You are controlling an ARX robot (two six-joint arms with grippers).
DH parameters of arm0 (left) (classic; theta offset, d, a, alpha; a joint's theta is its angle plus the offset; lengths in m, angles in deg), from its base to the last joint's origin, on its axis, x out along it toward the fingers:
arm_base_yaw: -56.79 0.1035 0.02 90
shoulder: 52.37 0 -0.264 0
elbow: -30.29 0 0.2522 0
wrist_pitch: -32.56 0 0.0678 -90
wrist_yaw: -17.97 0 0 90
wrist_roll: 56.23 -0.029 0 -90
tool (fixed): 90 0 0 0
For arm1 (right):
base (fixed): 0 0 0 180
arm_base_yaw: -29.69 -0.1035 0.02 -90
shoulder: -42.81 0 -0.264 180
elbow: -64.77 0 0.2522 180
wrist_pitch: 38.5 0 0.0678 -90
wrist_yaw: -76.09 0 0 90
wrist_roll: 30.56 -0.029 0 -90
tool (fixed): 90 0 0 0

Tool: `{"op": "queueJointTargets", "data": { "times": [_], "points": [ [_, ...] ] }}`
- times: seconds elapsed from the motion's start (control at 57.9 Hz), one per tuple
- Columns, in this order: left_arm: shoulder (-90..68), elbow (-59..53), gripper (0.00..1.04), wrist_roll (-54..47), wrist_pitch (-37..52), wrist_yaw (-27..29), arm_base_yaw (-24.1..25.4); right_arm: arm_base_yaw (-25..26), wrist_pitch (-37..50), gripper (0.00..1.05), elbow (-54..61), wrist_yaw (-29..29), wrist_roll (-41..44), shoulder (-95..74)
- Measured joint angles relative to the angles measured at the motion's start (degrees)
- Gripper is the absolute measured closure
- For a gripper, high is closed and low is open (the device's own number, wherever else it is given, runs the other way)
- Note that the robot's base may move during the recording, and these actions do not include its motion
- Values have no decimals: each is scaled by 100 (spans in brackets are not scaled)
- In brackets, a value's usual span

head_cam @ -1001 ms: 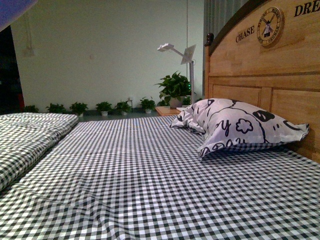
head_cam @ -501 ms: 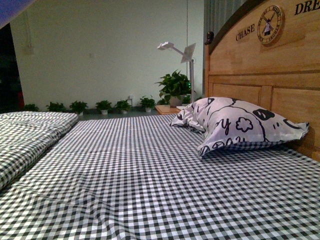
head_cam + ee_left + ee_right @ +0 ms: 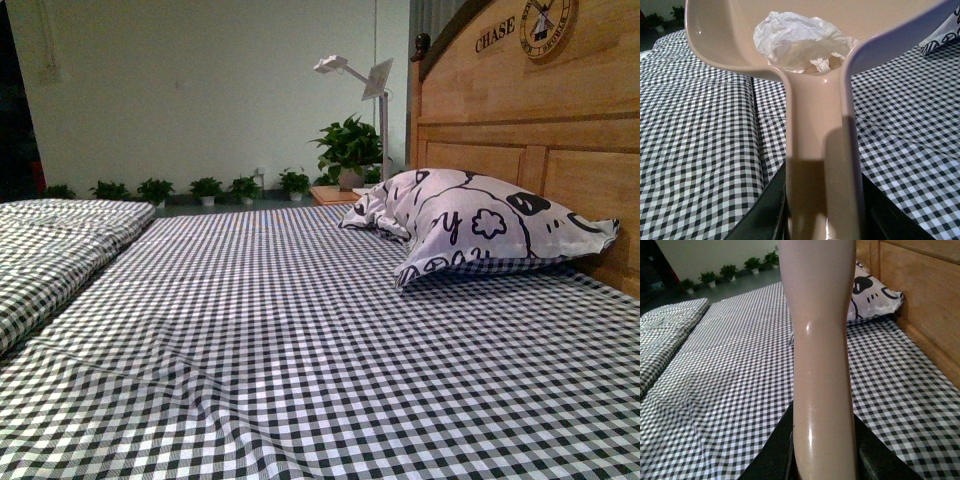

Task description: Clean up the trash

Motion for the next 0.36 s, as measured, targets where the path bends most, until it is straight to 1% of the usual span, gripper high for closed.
{"op": "queueJointTargets", "data": {
  "times": [0.363],
  "points": [
    [0,0,78,0,0,0,0,0,0,85,0,0,0,0]
  ]
}}
